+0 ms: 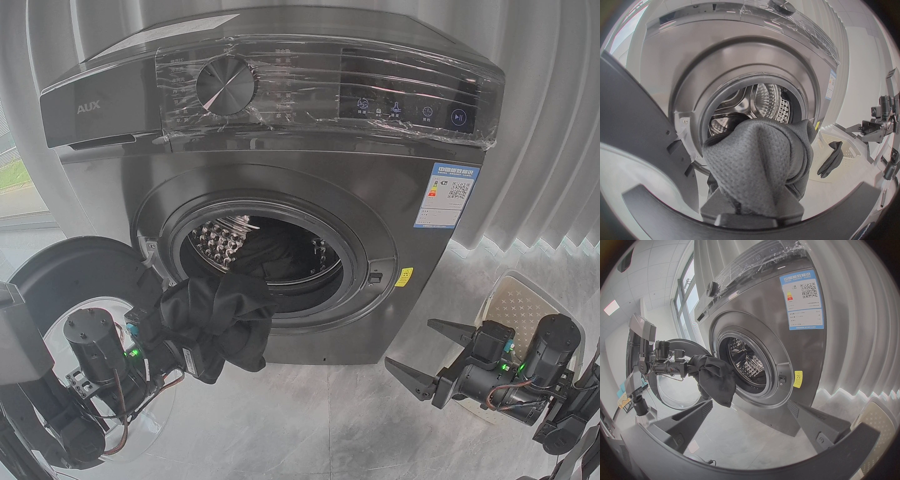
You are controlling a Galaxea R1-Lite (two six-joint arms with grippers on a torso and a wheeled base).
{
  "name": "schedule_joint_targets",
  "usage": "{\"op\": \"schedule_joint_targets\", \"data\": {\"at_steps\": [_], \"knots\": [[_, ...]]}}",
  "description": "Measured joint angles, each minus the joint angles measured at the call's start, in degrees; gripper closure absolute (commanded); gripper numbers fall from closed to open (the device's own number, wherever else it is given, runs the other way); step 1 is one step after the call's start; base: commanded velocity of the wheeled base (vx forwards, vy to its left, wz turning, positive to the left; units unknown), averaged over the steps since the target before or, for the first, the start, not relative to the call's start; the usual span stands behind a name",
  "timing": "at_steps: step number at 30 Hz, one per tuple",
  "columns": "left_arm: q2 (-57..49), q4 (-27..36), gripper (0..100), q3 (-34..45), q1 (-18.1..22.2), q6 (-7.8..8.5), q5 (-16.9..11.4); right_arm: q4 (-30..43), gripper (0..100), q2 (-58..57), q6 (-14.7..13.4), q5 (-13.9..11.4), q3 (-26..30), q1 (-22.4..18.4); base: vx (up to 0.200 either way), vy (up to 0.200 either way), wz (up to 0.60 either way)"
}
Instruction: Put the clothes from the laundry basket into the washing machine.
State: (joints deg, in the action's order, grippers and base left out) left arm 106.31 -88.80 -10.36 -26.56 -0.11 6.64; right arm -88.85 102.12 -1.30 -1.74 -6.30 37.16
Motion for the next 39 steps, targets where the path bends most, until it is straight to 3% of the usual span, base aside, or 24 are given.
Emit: {"op": "schedule_joint_targets", "data": {"at_steps": [12, 18, 23, 26, 31, 36, 39], "knots": [[3.6, -0.1, 100, -1.9, -6.6, -1.22, 2.0, 0.0, 0, -0.1, 0.0, 0.0, 0.0, 0.4, 0.0, 0.0, 0.0], [7.4, 0.0, 100, -7.7, -6.9, -1.83, 6.9, 0.0, 0, -0.2, 0.0, 0.0, 0.2, 0.5, 0.0, 0.0, 0.0], [9.9, 0.0, 100, -10.8, -6.3, -3.85, 8.1, 0.0, 0, -0.3, 0.2, 0.0, 0.5, 0.7, 0.0, 0.0, 0.0], [10.8, 0.0, 100, -12.5, -6.1, -5.66, 6.9, 0.0, 0, -0.3, 0.2, 0.0, 0.7, 0.8, 0.0, 0.0, 0.0], [11.5, 0.0, 100, -15.7, -5.9, -7.3, 4.4, 0.0, 0, -0.4, 0.2, 0.0, 1.0, 1.1, 0.0, 0.0, 0.0], [12.5, 0.0, 100, -18.0, -6.0, -11.59, 4.7, 0.0, 0, -0.4, 0.2, 0.0, 1.4, 1.3, 0.0, 0.0, 0.0], [13.7, 0.1, 100, -20.1, -6.1, -12.29, 5.6, 0.0, 0, -0.4, 0.2, 0.0, 1.4, 1.5, 0.0, 0.0, 0.0]]}}
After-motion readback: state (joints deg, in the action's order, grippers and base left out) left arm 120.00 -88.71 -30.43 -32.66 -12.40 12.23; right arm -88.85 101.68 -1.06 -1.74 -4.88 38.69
